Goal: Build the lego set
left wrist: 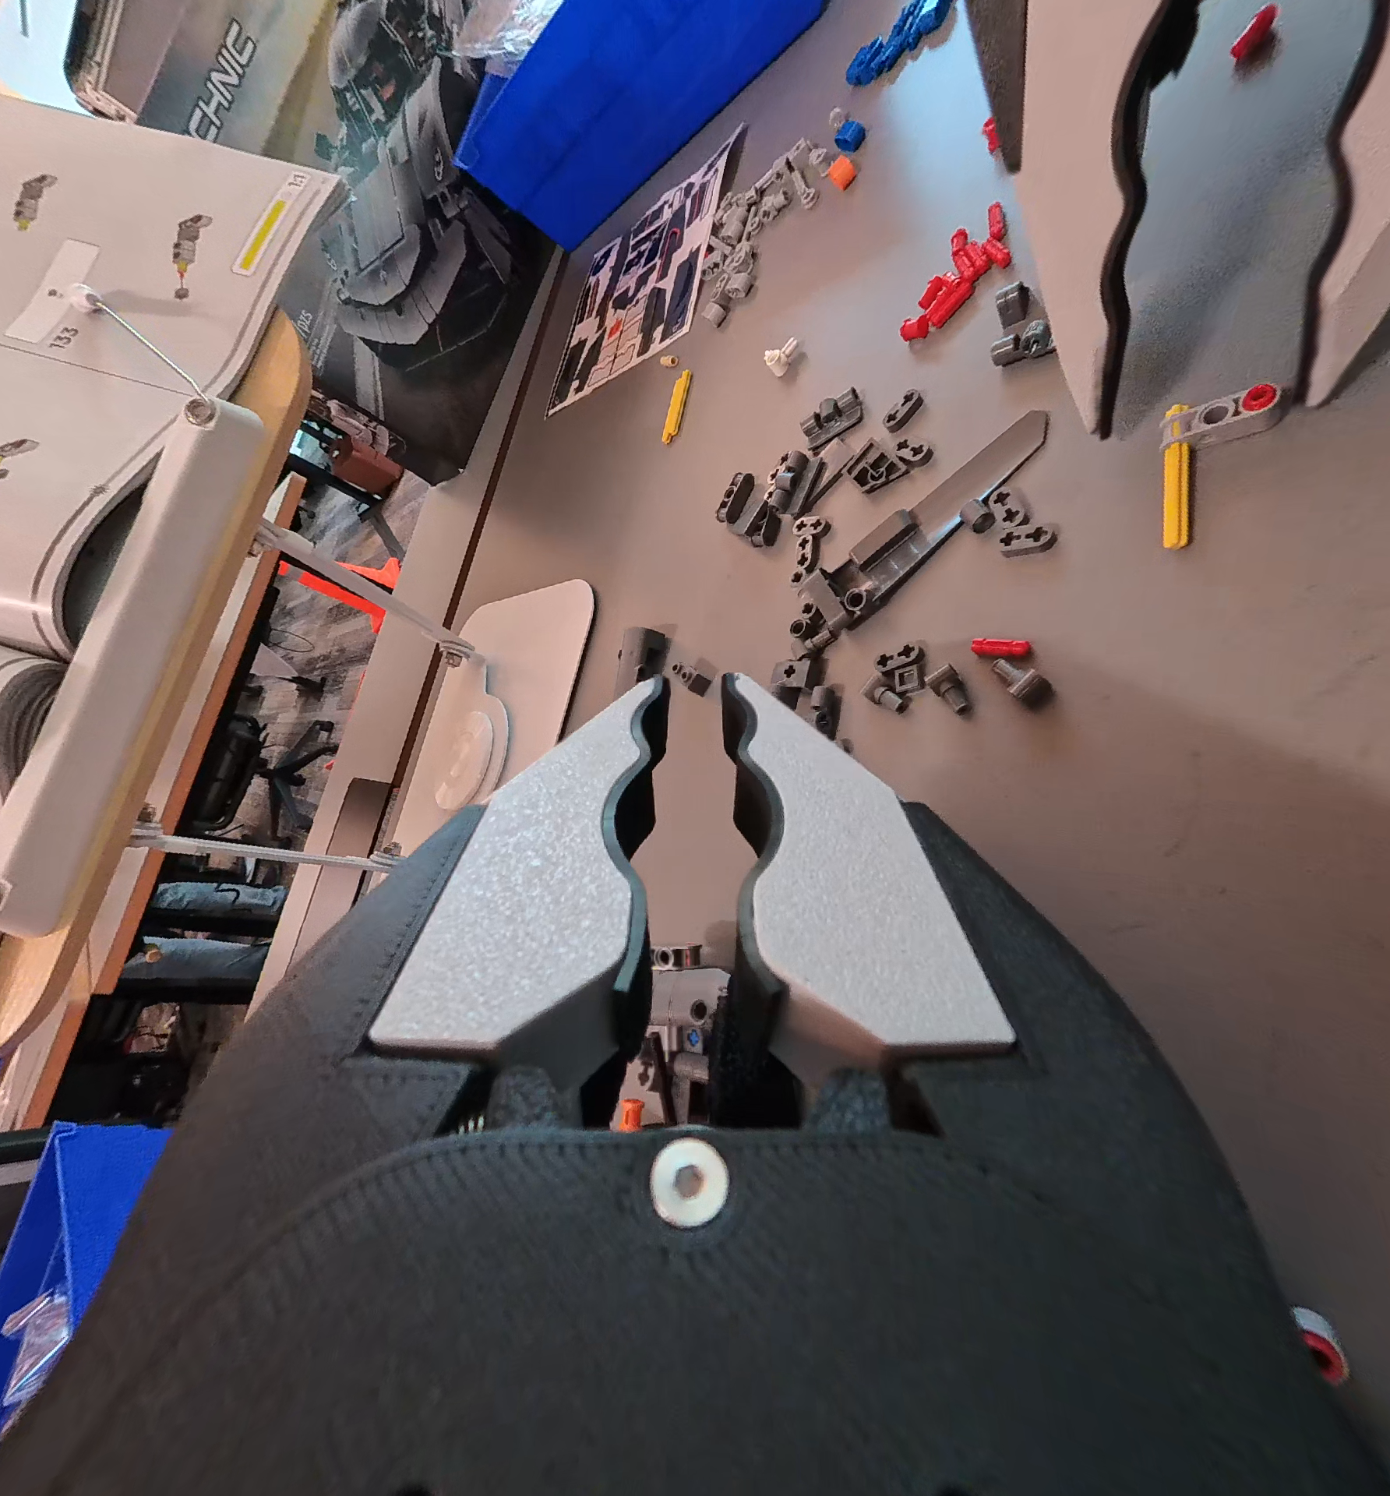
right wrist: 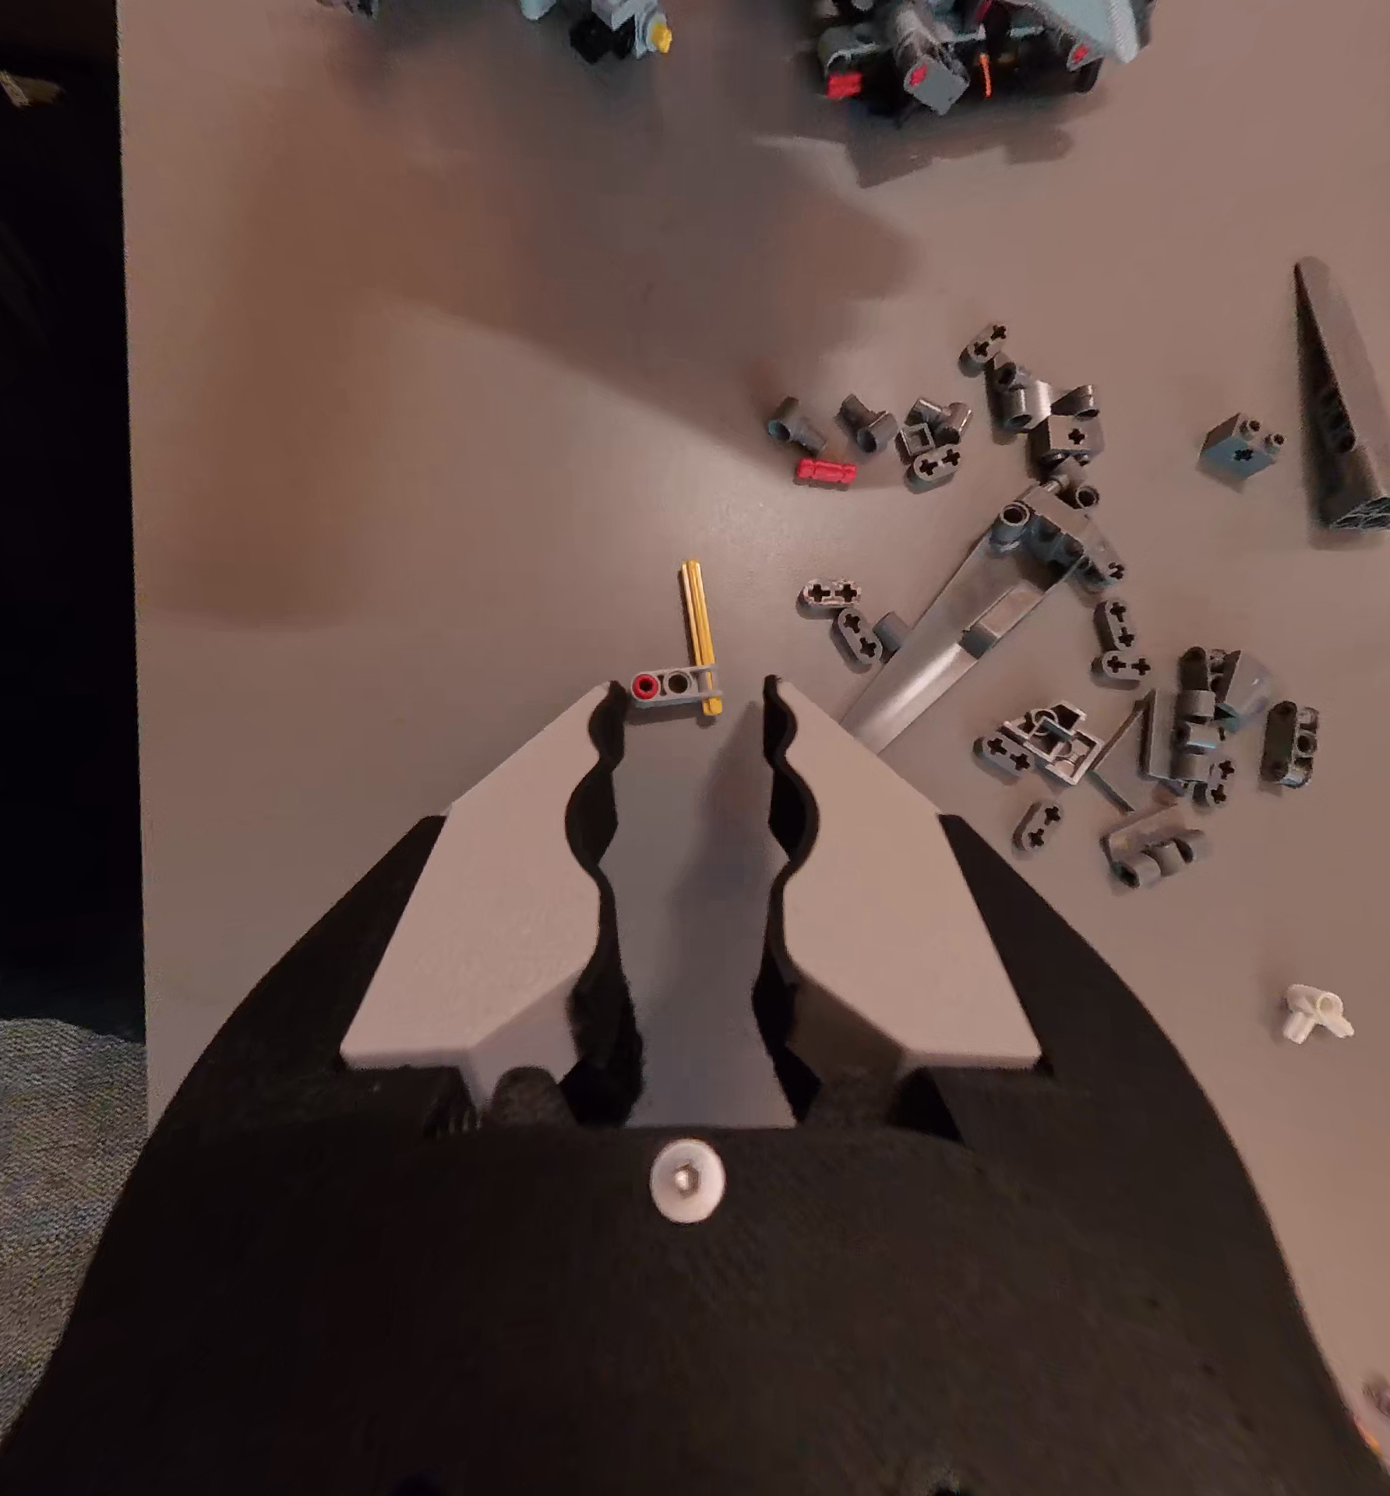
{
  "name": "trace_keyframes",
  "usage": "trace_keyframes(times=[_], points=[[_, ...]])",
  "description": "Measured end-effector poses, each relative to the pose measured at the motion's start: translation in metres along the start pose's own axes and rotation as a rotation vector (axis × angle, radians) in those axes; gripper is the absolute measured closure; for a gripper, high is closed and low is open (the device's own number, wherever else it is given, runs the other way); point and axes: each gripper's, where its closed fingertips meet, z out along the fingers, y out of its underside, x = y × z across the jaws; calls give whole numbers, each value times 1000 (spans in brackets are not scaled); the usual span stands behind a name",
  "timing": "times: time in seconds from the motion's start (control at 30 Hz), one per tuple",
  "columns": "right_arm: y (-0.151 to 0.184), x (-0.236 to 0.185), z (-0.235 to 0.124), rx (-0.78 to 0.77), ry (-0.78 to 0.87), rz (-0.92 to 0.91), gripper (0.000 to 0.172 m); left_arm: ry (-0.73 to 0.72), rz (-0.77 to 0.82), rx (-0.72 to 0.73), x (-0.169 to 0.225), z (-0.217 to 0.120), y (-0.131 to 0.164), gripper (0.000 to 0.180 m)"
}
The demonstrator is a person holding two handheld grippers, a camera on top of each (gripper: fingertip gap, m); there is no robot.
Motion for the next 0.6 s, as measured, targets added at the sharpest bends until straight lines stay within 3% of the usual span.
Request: trace_keyframes(times=[0.1,0.6], points=[[0,0,1,11,-8,-1,151,36,-11,12,6,0,-2,169],[-3,1,-8,47,-38,-80,155,149,0,3,24,7,-13,170]])
